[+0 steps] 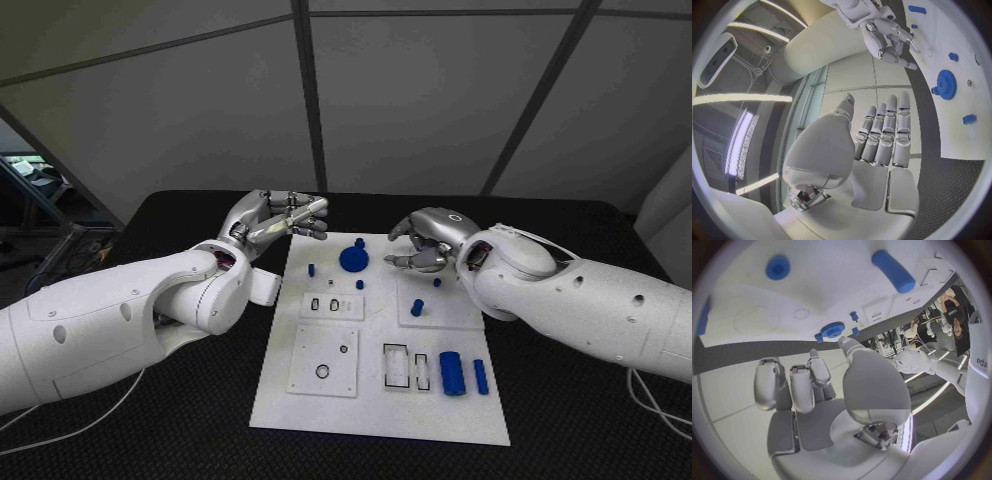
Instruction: Assemble the parts on the task board
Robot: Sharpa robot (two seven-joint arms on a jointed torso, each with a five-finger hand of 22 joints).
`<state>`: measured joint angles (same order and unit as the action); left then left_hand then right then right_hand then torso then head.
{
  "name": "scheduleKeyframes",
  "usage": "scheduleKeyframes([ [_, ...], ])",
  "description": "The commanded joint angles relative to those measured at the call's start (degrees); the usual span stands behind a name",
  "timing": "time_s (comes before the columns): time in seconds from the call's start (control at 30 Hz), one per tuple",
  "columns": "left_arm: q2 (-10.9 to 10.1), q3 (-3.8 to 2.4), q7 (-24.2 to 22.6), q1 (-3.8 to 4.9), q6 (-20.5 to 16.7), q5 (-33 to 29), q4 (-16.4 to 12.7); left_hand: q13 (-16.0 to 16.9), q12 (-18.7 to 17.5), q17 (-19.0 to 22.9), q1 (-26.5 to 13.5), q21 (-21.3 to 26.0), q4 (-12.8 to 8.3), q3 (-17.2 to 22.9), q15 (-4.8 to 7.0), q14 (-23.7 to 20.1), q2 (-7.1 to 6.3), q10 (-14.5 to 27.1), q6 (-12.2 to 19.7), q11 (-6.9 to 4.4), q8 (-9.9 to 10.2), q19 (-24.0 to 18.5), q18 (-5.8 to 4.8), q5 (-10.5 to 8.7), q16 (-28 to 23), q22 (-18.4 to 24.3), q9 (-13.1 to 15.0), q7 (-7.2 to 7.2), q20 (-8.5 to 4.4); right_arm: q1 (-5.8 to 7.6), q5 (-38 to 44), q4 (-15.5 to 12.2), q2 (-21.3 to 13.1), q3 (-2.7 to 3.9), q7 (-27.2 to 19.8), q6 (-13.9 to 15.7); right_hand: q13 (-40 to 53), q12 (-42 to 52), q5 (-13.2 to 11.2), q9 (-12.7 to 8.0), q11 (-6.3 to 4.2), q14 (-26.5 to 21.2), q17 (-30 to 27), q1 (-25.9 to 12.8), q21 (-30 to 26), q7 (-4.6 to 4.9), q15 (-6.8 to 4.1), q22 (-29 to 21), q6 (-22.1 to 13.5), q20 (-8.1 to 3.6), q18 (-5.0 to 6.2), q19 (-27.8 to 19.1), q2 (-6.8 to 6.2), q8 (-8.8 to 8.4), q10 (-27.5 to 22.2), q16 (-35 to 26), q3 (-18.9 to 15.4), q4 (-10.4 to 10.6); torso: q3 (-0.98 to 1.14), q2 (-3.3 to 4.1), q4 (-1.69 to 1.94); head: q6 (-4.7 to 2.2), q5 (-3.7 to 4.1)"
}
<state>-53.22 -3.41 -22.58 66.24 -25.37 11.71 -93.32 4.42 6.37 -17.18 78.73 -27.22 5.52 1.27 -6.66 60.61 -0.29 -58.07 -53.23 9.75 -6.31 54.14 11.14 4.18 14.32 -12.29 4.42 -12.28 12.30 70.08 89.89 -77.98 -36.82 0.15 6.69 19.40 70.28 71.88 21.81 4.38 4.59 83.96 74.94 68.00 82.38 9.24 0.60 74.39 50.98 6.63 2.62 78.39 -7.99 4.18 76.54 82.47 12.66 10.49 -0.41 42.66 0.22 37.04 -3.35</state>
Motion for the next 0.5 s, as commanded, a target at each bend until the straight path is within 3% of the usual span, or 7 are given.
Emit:
scheduleKeyframes([
  [0.03, -0.1, -0.02, -0.3, 0.07, 0.5, 0.1, 0.2, -0.1, 0.0, -0.1, -0.2, -0.4, -0.3, -0.1, 0.08, -0.5, 0.51, 0.2, -0.2, -0.13, 0.3, -0.6, -0.84, -0.05, -0.2, -0.1, 0.0, -0.27, 0.01, 0.13, -13.9, -2.2, -3.5, 0.03, -6.8, 2.4, -0.2, -0.6, -1.2, 0.6, -0.94, 2.7, 0.7, 3.0, -0.7, -0.70, -1.03, -1.2, 2.8, -0.43, 1.26, -0.9, -0.02, 1.33, 0.1, -1.0, 0.3, -2.1, 0.10, -0.26, -0.31, -0.21, 0.33],
  [0.1, -0.1, -0.01, -0.3, 0.06, 0.5, 0.1, 0.3, 0.3, 0.9, -0.2, -0.3, -0.2, -0.3, -0.2, 0.12, -0.7, 0.59, -1.3, -0.4, -0.40, 0.2, -1.1, -0.86, -0.08, -0.2, 0.0, 0.1, -0.13, 0.04, 0.13, -17.9, -3.3, -6.3, 0.03, -8.6, 1.5, -0.2, -0.7, -3.2, 0.7, -1.28, 2.7, 0.5, 5.3, -0.9, -1.00, -1.37, -1.3, 4.1, -0.86, 1.27, -1.0, 0.24, 1.79, 0.4, -1.2, 0.7, -3.9, 0.20, -0.50, -0.54, -0.19, 0.72],
  [0.27, -0.2, 0.00, -0.5, -0.03, 0.9, 0.1, 0.5, 1.1, 2.2, -0.6, -0.4, 0.2, -0.4, -0.4, 0.26, -1.1, 0.60, -3.4, -0.7, -0.80, 0.2, -2.0, -0.82, -0.08, -0.2, 0.2, 0.1, 0.14, 0.07, 0.12, -22.1, -4.4, -12.0, 0.01, -13.1, -0.1, -0.4, -1.0, -5.0, 0.7, -1.47, 2.7, 0.3, 8.0, -1.2, -1.16, -1.59, -1.5, 5.1, -1.09, 1.28, -1.0, 0.38, 1.81, 0.4, -1.5, 1.1, -5.9, 0.53, -0.93, -1.21, -0.42, 1.18],
  [0.5, 0.2, 0.01, -0.7, -0.24, 1.1, 0.1, 1.1, 1.1, 2.1, -0.7, -0.3, 0.3, -0.6, -0.5, 0.24, -1.2, 0.52, -3.0, -0.6, -0.76, 0.2, -2.2, -0.82, -0.07, -0.2, 0.2, 0.1, 0.16, 0.09, 0.04, -23.2, -2.4, -15.0, -0.03, -15.2, -1.0, -1.0, -1.7, -6.1, 0.2, -1.29, 2.8, 0.1, 9.0, -1.5, -0.89, -1.49, -1.9, 3.7, -1.10, 1.34, -1.2, 0.03, 0.68, 0.0, -1.8, 0.6, -6.8, 0.99, -1.15, -1.74, -0.37, 2.76],
])
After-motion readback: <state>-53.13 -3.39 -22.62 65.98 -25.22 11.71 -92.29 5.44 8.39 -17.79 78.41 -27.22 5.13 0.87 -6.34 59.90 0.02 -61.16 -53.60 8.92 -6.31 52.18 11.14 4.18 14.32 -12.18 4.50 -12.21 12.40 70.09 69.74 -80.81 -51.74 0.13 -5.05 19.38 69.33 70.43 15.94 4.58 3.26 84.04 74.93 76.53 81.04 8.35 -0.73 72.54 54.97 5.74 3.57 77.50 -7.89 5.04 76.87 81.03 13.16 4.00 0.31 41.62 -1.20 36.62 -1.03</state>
